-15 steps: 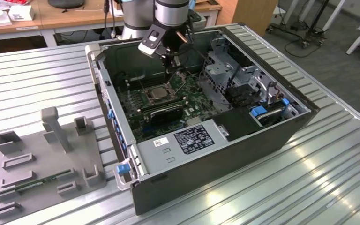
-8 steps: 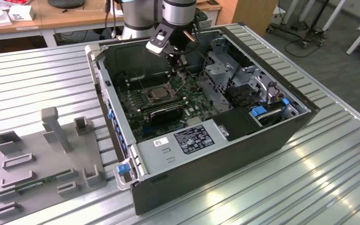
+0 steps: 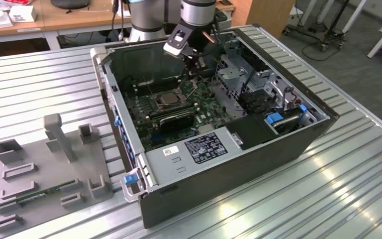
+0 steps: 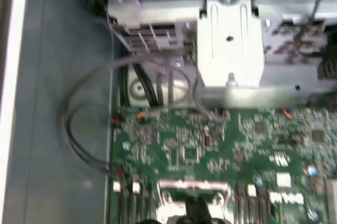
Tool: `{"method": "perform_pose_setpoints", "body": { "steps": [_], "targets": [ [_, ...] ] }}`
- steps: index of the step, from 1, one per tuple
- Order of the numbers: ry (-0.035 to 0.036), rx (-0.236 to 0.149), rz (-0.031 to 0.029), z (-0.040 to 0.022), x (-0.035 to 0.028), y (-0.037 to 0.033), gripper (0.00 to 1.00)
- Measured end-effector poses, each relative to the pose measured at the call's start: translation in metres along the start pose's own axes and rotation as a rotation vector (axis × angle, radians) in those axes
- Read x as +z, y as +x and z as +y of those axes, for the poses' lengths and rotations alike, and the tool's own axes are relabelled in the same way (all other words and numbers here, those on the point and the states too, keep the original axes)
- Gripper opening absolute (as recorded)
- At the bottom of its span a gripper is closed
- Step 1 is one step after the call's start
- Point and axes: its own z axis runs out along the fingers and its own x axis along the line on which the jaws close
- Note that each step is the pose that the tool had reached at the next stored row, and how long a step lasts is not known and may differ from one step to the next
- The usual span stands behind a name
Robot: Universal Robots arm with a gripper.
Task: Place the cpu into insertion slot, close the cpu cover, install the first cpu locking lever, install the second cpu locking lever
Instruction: 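Close the cpu cover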
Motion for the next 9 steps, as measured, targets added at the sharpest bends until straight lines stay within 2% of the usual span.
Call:
{"method": "perform_pose_setpoints", "body": {
  "steps": [9],
  "targets": [
    [0.0000,0.000,0.0001,0.0205,0.0012,0.0003,0.11]
  ]
}}
